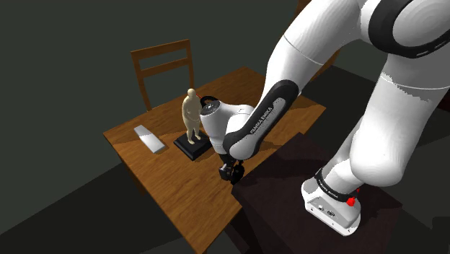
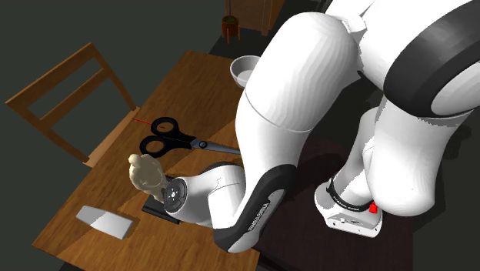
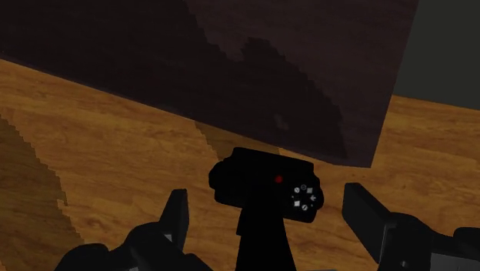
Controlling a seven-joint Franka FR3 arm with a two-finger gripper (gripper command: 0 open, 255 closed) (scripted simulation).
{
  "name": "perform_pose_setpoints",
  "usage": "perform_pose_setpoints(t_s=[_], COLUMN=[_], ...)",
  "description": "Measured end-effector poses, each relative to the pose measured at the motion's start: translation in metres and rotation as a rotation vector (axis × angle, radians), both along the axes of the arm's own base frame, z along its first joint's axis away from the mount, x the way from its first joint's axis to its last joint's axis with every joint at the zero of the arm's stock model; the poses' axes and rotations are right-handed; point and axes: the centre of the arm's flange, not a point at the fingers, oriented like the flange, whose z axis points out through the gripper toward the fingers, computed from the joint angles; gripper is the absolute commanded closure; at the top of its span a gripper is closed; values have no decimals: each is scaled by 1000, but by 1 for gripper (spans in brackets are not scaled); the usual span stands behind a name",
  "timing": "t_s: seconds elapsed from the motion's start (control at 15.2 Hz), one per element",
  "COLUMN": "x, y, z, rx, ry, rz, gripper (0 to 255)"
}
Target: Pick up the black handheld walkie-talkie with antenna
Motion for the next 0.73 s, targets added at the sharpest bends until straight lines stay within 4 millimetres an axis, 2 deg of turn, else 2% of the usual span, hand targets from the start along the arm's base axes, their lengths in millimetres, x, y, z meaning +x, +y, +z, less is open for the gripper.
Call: perform_pose_setpoints(t_s=[0.73], x=[0], y=[0], z=[2], rx=[1], ry=[-1], rz=[1], gripper=[255])
